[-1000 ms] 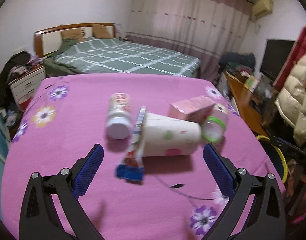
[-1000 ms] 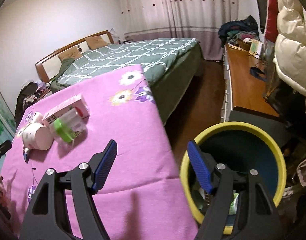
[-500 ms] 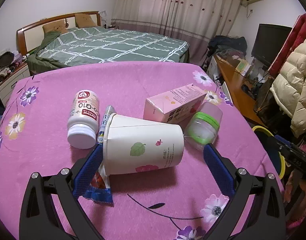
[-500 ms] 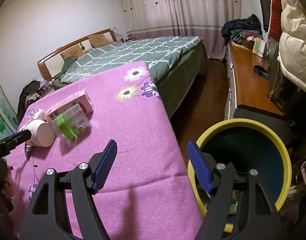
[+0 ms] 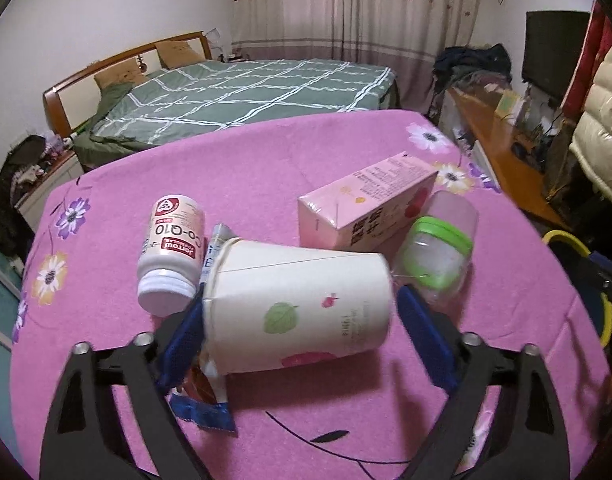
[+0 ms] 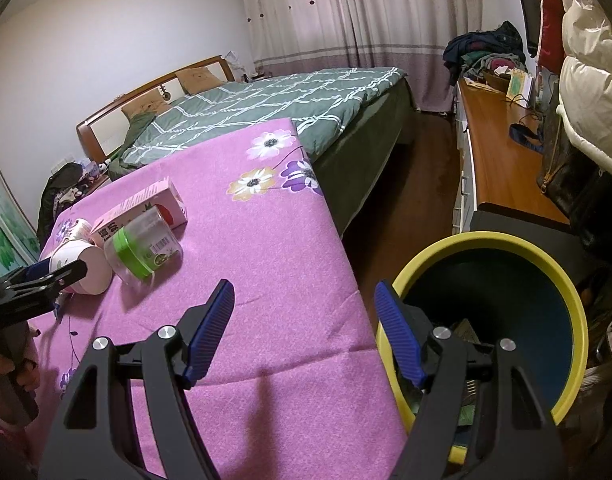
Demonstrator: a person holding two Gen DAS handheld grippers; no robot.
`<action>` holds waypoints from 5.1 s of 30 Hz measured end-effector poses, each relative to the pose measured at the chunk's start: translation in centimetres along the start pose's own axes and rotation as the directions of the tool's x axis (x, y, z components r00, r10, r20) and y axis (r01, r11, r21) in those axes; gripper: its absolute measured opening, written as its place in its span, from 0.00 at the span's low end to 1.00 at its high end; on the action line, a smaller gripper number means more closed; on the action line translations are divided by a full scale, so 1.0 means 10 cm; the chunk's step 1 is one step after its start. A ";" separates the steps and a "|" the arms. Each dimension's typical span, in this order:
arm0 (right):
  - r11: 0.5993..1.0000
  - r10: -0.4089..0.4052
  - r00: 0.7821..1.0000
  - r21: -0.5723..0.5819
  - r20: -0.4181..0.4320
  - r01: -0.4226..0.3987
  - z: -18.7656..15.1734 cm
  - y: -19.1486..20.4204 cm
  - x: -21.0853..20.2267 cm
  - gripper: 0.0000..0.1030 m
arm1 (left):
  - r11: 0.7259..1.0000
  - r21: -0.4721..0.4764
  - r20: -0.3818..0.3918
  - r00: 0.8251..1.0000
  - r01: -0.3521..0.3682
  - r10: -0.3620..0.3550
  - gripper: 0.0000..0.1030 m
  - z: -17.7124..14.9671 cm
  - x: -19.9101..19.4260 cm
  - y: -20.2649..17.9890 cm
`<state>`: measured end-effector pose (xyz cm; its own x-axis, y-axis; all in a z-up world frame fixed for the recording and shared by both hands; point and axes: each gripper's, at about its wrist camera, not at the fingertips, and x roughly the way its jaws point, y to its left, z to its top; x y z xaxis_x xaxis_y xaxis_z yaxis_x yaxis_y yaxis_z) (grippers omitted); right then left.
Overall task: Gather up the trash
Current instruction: 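Grasp the white paper cup lying on its side with the left gripper, then carry the paper cup over the bin and open the left gripper, then move the right gripper to the toothpaste tube and grasp it, then carry the toothpaste tube over the bin and open the right gripper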
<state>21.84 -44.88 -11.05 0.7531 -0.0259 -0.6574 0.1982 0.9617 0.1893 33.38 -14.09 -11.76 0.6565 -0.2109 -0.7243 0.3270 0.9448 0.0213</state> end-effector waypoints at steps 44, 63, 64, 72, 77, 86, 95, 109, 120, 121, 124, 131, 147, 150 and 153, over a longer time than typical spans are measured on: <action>0.959 -0.265 0.964 0.107 0.031 0.261 -0.60 -1.61 -1.39 0.67 | 0.802 0.354 -0.193 0.877 0.481 -0.441 0.80 0.04 -0.13 -3.59; 0.970 -0.236 0.972 0.065 0.010 0.235 -0.53 -1.34 -1.26 0.67 | 0.900 0.204 0.007 0.919 0.385 -0.394 0.95 0.22 -0.62 -2.32; 0.974 -0.223 0.975 0.051 0.006 0.222 -0.51 -1.26 -1.21 0.67 | 0.916 0.181 0.033 0.929 0.358 -0.369 0.95 0.21 -0.67 -2.10; 0.988 -0.129 0.991 -0.089 -0.037 0.125 -0.33 -0.43 -0.76 0.67 | 0.992 -0.021 0.172 0.978 0.121 -0.116 0.95 0.01 -0.92 -0.38; 0.982 -0.060 0.995 -0.184 -0.077 0.045 -0.24 0.21 -0.40 0.67 | 0.986 -0.164 0.182 0.983 -0.006 0.037 0.95 -0.20 -0.91 0.56; 0.956 0.094 0.985 -0.261 -0.147 -0.130 -0.03 1.28 0.05 0.67 | 0.895 -0.405 0.111 0.961 -0.188 0.252 0.95 -0.51 -0.70 1.80; 0.914 0.203 0.953 -0.306 -0.227 -0.267 0.05 2.40 0.42 0.64 | 0.817 -0.493 0.101 0.912 -0.301 0.397 0.95 -0.68 -0.82 2.07; 0.917 0.128 0.924 -0.312 -0.360 -0.249 -0.07 3.22 1.08 0.49 | 0.785 -0.524 0.063 0.904 -0.331 0.424 0.95 -0.77 -0.79 2.13; 0.909 0.139 0.930 -0.328 -0.340 -0.256 -0.22 3.08 0.92 0.23 | 0.790 -0.535 0.068 0.917 -0.298 0.392 0.95 -0.78 -0.78 2.11; 0.910 0.141 0.930 -0.327 -0.339 -0.257 -0.23 3.05 0.89 0.21 | 0.792 -0.532 0.065 0.919 -0.298 0.389 0.95 -0.77 -0.77 2.10; 0.909 0.170 0.930 -0.312 -0.325 -0.275 -0.28 2.89 0.72 0.19 | 0.799 -0.523 0.073 0.918 -0.297 0.389 0.95 -0.76 -0.77 2.07; 0.907 0.205 0.953 -0.321 -0.225 -0.271 -0.27 2.50 0.12 0.19 | 0.798 -0.526 0.071 0.920 -0.293 0.385 0.95 -0.77 -0.76 2.06; 0.981 -0.191 0.980 -0.036 -0.051 0.190 0.08 0.12 -0.34 0.19 | 0.808 -0.515 0.072 0.925 -0.287 0.374 0.95 -0.76 -0.75 2.03; 0.973 -0.231 0.971 0.010 -0.063 0.232 0.08 -0.22 -0.29 0.21 | 0.814 -0.503 0.072 0.925 -0.289 0.373 0.95 -0.75 -0.74 2.01; 0.964 -0.252 0.965 0.068 -0.070 0.257 0.10 -0.46 -0.21 0.42 | 0.823 -0.489 0.077 0.926 -0.287 0.369 0.95 -0.74 -0.73 1.97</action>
<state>19.97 -49.55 -9.81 0.6331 -0.2482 -0.7332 0.4270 0.9021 0.0633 30.05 7.96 -11.19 0.7811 0.1340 -0.6099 -0.2520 0.9613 -0.1115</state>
